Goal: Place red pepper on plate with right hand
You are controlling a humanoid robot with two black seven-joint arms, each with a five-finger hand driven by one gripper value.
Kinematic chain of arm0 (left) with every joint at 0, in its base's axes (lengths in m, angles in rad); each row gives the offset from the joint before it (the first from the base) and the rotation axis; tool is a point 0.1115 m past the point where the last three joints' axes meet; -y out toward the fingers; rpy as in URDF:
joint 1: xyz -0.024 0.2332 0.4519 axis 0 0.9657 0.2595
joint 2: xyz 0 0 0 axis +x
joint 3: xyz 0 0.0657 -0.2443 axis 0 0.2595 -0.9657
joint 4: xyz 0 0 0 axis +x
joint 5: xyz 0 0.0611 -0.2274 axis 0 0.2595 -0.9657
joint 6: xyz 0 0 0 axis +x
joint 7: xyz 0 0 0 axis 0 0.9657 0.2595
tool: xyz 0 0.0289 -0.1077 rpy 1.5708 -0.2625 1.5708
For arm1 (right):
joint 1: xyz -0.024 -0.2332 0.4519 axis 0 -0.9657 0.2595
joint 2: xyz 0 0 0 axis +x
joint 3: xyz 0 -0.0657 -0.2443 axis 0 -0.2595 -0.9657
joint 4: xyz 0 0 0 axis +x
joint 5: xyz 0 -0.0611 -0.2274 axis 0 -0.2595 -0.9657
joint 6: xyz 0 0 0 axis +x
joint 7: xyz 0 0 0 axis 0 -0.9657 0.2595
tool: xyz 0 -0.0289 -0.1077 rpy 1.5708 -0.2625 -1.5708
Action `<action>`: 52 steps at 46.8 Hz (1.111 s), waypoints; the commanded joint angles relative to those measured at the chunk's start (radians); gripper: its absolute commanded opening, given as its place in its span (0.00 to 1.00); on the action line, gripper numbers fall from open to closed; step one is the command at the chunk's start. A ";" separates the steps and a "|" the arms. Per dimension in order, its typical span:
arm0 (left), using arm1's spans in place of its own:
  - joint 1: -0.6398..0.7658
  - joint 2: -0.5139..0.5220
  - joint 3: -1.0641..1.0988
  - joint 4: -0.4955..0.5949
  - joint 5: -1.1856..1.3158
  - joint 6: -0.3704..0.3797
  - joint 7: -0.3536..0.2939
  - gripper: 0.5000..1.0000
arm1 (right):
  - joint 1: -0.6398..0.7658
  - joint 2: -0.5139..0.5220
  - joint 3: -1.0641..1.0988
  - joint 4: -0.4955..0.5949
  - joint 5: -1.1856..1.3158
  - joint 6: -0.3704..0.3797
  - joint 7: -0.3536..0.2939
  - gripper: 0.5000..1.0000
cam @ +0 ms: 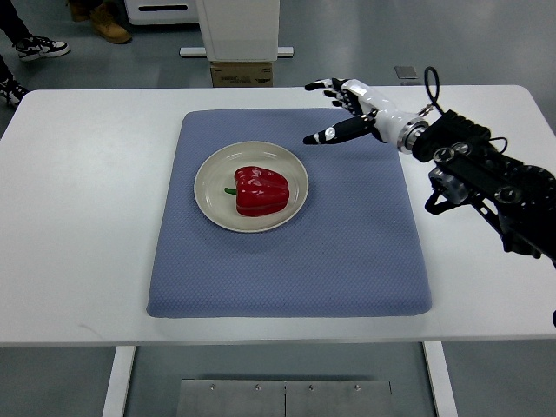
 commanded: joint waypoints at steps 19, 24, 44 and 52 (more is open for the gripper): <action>0.000 0.000 0.000 0.000 0.000 0.000 0.000 1.00 | -0.190 -0.002 0.397 -0.006 0.001 -0.015 -0.024 1.00; 0.000 0.000 0.000 0.000 0.000 0.000 0.000 1.00 | -0.222 0.002 0.454 -0.006 0.017 -0.015 -0.026 1.00; 0.000 0.000 0.000 0.000 0.000 0.000 0.000 1.00 | -0.300 0.056 0.569 -0.004 0.150 -0.017 -0.017 1.00; 0.000 0.000 0.000 0.000 0.000 0.000 0.000 1.00 | -0.330 0.065 0.567 -0.004 0.159 -0.017 -0.017 1.00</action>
